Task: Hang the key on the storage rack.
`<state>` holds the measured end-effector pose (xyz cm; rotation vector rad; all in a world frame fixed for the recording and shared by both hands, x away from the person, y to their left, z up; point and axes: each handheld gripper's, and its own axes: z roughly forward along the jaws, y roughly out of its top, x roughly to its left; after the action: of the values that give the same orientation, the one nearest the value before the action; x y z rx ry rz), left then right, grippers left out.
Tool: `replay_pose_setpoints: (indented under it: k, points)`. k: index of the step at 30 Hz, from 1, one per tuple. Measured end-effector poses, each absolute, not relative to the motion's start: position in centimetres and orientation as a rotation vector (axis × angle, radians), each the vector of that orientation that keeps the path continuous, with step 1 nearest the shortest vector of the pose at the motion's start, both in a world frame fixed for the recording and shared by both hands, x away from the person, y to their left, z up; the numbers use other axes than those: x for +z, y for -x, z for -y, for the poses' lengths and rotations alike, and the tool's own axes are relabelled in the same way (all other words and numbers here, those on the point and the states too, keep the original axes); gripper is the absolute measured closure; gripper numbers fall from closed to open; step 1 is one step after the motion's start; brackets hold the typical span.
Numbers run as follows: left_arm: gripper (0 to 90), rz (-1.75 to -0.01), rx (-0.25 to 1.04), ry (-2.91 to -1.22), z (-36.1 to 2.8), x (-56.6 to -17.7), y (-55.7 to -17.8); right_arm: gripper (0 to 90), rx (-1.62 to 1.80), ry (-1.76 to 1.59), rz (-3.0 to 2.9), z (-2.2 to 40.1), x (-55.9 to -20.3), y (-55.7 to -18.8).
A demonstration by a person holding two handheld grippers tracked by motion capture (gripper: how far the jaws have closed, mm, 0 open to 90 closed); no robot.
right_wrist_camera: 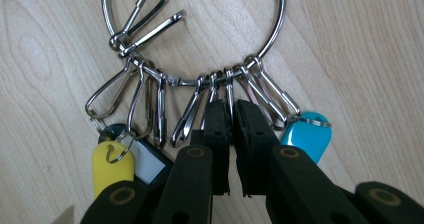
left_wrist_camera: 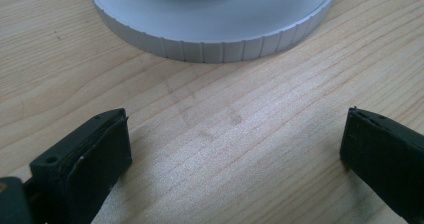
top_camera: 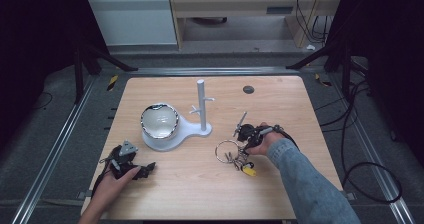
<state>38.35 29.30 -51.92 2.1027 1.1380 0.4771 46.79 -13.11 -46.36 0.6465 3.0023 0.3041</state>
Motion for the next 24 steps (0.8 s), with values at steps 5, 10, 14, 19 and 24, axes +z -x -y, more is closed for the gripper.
replay_pose_setpoints:
  k: [5,10,14,19,24]
  points:
    - [0.0,-1.138,0.477,-2.103,-29.3,-51.9,-38.4,85.2,0.3,-0.644,-3.005,12.6,-46.5,-47.0]
    - [0.0,-1.138,0.477,-2.102,-29.3,-51.9,-38.4,88.1,0.287,-0.665,-3.016,12.4,-46.4,-47.2]
    - [0.0,-1.138,0.477,-2.102,-29.3,-51.9,-38.4,88.3,0.31,-0.679,-3.03,12.6,-46.0,-47.2]
    - [0.0,-1.138,0.477,-2.102,-29.3,-51.9,-38.4,88.4,0.347,-0.694,-3.038,13.1,-44.7,-47.0]
    - [0.0,-1.138,0.477,-2.103,-29.3,-51.9,-38.4,88.4,0.4,-0.704,-3.041,13.7,-42.6,-47.0]
